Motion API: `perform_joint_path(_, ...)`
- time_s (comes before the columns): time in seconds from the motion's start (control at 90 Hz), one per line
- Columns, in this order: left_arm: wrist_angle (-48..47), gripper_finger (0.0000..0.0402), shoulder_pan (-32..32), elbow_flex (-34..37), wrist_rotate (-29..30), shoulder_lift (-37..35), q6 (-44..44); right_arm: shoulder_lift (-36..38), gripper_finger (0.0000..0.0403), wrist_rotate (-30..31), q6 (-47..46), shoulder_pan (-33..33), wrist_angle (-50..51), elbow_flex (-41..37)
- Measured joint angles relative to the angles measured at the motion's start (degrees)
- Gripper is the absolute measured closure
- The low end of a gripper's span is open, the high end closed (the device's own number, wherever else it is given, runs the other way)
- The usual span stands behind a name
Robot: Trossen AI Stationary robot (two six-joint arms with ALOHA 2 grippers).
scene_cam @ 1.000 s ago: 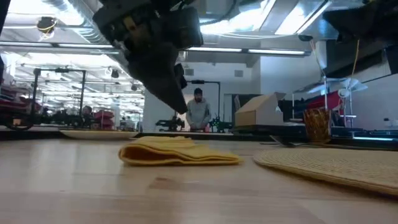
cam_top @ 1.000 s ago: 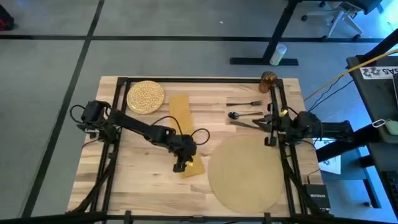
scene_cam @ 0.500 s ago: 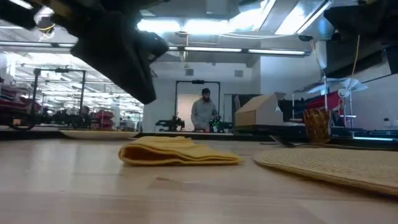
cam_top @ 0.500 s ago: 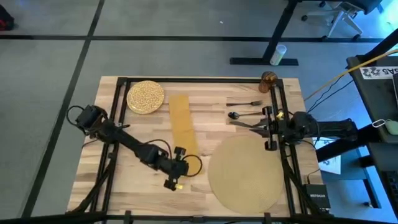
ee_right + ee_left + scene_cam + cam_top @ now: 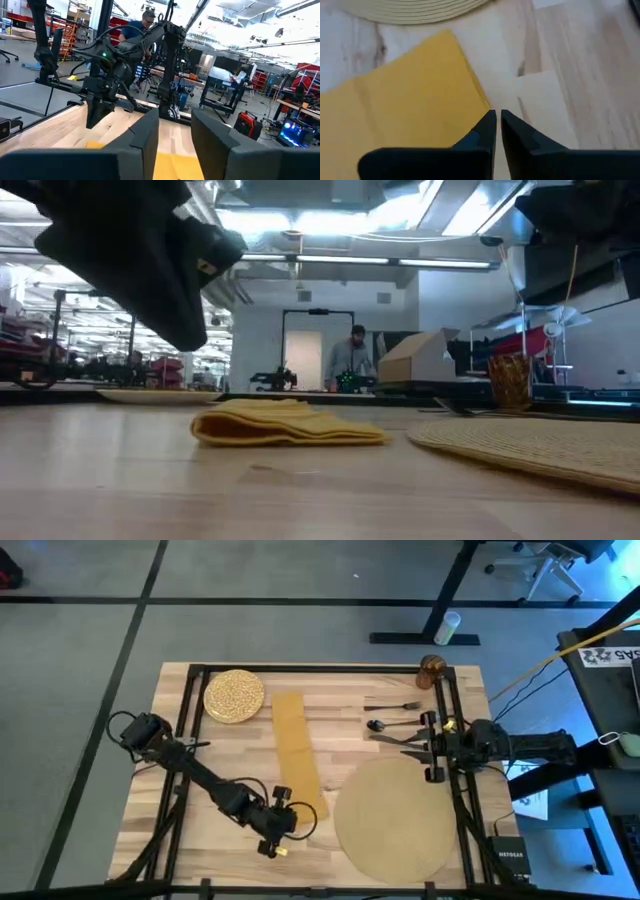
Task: Set table place
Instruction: Fold the yellow table napkin
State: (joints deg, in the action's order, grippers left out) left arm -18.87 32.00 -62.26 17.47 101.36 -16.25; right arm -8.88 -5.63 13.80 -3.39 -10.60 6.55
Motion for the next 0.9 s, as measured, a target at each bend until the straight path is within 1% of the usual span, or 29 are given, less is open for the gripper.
perform_joint_path(0.211, 0.22, 0.0309, -0.62, 0.02, 0.17, 2.97, -1.22, 0.00, 0.0303, 0.05, 0.00, 0.01, -0.04, 0.02)
perform_joint_path(0.4, 0.50, 0.0270, 0.03, 0.02, 0.16, 3.43, 0.17, 0.00, 0.0303, 0.11, 0.00, 0.01, -0.02, 0.00)
perform_joint_path(0.533, 0.56, 0.0253, 1.01, 0.00, 1.28, 3.80, 1.88, 0.00, 0.0303, 0.28, 0.00, 0.01, -0.02, 0.00)
perform_joint_path(0.767, 1.47, 0.0238, 1.65, 0.01, 4.99, 7.26, 5.80, 0.00, 0.0303, 0.96, 0.02, 0.01, -0.02, 0.02)
perform_joint_path(0.9, 1.83, 0.0234, 1.78, -0.07, 8.89, 7.74, 6.05, 0.00, 0.0303, 0.96, 0.02, 0.01, 0.01, 0.02)
